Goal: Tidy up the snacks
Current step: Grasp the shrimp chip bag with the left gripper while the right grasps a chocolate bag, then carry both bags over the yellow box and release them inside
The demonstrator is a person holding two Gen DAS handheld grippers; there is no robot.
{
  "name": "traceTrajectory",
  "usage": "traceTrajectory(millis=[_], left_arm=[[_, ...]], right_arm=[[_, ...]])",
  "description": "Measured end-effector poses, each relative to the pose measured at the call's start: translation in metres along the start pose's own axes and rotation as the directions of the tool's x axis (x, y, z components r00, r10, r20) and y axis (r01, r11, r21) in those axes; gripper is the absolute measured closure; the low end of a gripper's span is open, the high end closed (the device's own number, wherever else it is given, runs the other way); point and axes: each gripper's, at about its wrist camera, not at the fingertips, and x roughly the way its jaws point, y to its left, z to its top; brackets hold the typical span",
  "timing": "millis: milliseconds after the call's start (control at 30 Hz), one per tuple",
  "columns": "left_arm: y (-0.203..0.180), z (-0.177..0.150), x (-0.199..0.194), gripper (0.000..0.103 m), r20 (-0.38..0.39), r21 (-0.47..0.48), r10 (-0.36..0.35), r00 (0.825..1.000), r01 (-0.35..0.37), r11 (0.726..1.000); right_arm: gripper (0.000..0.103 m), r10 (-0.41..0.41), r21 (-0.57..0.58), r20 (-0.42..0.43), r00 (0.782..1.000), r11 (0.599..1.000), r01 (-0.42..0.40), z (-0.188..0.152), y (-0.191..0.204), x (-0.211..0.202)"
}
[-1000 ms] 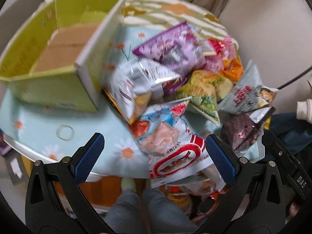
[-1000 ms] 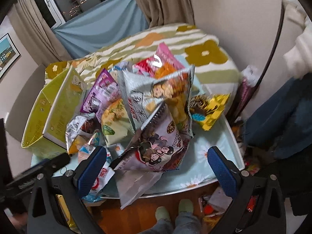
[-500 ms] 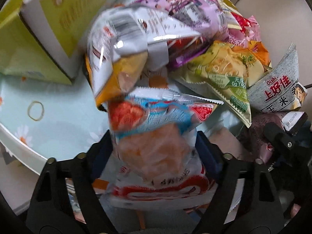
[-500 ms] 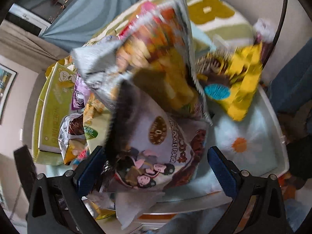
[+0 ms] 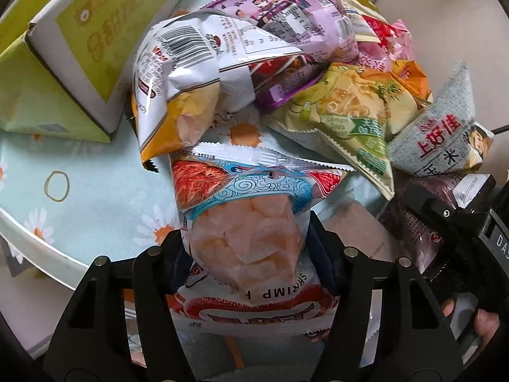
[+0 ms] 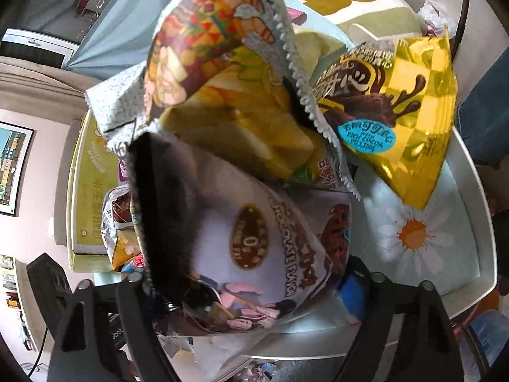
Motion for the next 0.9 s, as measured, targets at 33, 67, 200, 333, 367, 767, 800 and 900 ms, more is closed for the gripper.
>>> traceTrajectory(millis=[33,67,200,333,367,767,800,900], left_arm=[[-0.002,-0.001,-0.001,0.041,0.000,0.002,-0.003,1.000,0.003,1.000],[-0.010,-0.005,0.002,0.042,0.002,0.005,-0.002,1.000,0.002,1.000],[-0.019,-0.007,-0.006,0.042,0.007,0.023,-0.005,1.000,0.005,1.000],[-0.028,-0.009,-0.018,0.042,0.020,0.031,-0.018,1.000,0.018,0.999],[-0.029,-0.008,-0.023,0.042,0.027,0.033,-0.021,0.999,0.020,0.999],[-0.031,-0.007,-0.086,0.042,0.150,0.049,-0.060,0.987,0.053,0.997],[-0.031,-0.005,-0.092,0.042,0.167,0.044,-0.060,0.984,0.054,0.998],[-0.026,0.003,-0.104,0.042,0.204,0.028,-0.058,0.977,0.053,0.998]], right_arm=[[0.027,-0.001,0.000,0.000,1.000,1.000,0.001,-0.001,0.000,-0.001],[0.029,0.000,0.004,-0.001,1.000,1.000,0.000,0.001,-0.001,-0.005],[0.030,0.006,0.020,0.010,1.000,1.000,-0.006,-0.008,-0.005,-0.017],[0.031,0.012,0.013,0.024,1.000,1.000,-0.012,-0.007,-0.008,-0.022],[0.031,0.012,0.009,0.032,0.999,1.000,-0.012,-0.008,-0.009,-0.027],[0.031,0.053,-0.113,0.088,0.995,0.993,-0.043,0.002,0.036,-0.067],[0.031,0.058,-0.132,0.092,0.994,0.990,-0.046,0.002,0.040,-0.071],[0.031,0.084,-0.181,0.095,0.992,0.981,-0.066,0.007,0.053,-0.077]])
